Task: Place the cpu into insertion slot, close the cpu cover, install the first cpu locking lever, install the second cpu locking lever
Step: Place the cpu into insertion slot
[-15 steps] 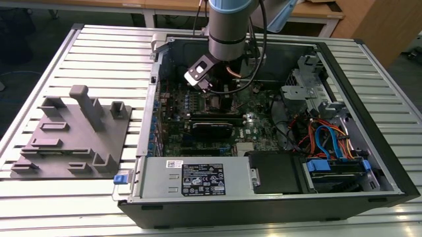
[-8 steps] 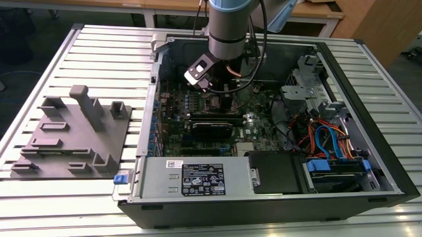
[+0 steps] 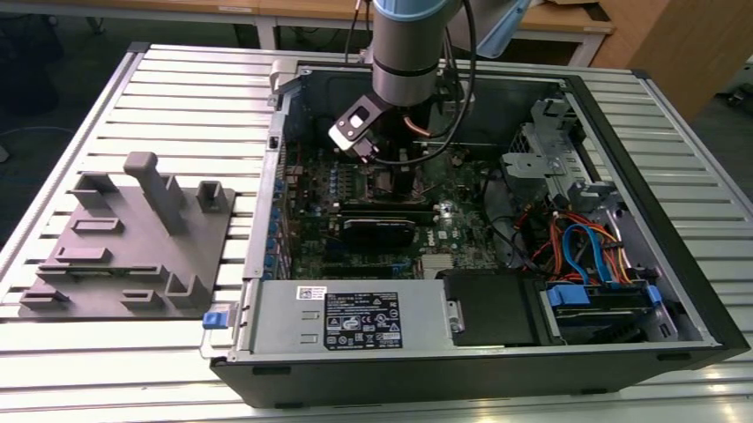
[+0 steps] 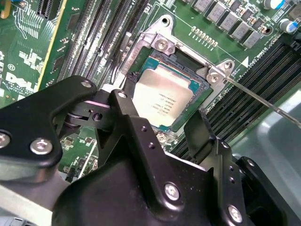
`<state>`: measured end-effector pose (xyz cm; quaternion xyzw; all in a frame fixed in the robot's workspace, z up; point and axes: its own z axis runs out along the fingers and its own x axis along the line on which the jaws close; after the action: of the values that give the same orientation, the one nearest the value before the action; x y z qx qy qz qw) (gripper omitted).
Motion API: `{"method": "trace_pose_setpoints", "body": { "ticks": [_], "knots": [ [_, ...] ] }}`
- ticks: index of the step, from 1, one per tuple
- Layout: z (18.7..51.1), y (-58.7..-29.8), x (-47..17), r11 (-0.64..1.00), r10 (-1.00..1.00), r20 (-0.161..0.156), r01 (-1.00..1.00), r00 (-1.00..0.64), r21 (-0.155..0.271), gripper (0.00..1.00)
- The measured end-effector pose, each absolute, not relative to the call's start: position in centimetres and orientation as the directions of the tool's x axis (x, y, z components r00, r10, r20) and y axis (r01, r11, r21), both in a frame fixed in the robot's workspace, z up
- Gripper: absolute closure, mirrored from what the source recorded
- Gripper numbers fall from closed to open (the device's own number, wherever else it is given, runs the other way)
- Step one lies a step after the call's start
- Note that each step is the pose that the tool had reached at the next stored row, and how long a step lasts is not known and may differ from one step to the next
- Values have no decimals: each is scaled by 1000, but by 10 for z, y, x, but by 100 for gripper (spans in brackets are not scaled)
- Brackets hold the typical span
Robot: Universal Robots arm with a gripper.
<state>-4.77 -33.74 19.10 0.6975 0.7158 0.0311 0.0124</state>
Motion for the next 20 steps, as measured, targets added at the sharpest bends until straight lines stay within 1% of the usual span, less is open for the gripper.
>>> {"method": "trace_pose_setpoints", "body": {
  "ticks": [13, 14, 15, 20],
  "knots": [
    [191, -337, -48, 25, 999, 26, 998, -27, 62, 32],
    [191, -337, -48, 25, 999, 26, 998, -27, 62, 34],
    [191, -338, -48, 25, 999, 26, 998, -27, 62, 41],
    [191, -338, -49, 25, 999, 26, 998, -26, 62, 41]
  ]
}}
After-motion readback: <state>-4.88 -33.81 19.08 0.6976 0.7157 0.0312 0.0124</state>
